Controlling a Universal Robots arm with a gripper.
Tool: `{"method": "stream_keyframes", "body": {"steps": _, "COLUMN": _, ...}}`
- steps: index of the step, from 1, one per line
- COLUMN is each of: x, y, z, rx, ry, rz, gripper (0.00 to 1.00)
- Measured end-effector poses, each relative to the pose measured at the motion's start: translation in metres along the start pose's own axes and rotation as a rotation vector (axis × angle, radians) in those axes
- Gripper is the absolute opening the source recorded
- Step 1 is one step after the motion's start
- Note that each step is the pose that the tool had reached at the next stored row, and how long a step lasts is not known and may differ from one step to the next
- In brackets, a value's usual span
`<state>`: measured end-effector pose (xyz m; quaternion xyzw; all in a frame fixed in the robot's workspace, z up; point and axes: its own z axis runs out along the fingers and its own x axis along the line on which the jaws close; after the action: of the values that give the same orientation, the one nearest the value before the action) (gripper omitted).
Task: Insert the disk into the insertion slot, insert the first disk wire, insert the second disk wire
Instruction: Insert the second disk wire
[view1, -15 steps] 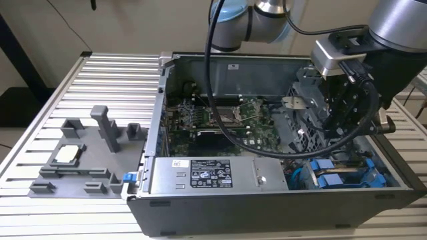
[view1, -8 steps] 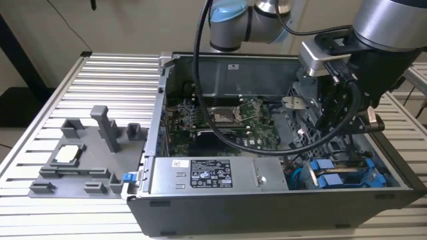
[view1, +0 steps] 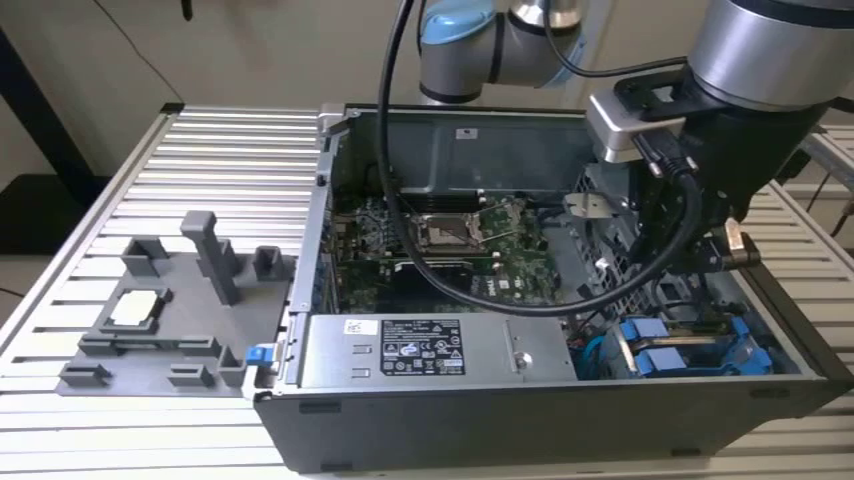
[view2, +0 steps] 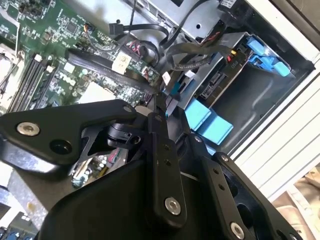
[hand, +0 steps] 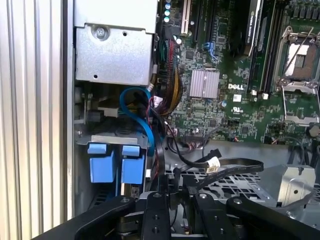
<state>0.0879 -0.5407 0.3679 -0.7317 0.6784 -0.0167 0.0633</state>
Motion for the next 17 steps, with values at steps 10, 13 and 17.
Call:
{"method": "stream_keyframes", "body": {"steps": 10, "x": 0.0, "y": 0.0004, "z": 0.0005, "rx": 0.0001, "ry": -0.0001, "rz": 0.0, "gripper": 0.18}}
{"method": "stream_keyframes", "body": {"steps": 13, "x": 0.0, "y": 0.0005, "z": 0.0006, "rx": 0.0001, "ry": 0.0, "rz": 0.0, "gripper": 0.18}}
{"method": "stream_keyframes", "body": {"steps": 17, "x": 0.0, "y": 0.0006, "z": 0.0008, "rx": 0.0001, "ry": -0.0001, "rz": 0.0, "gripper": 0.18}}
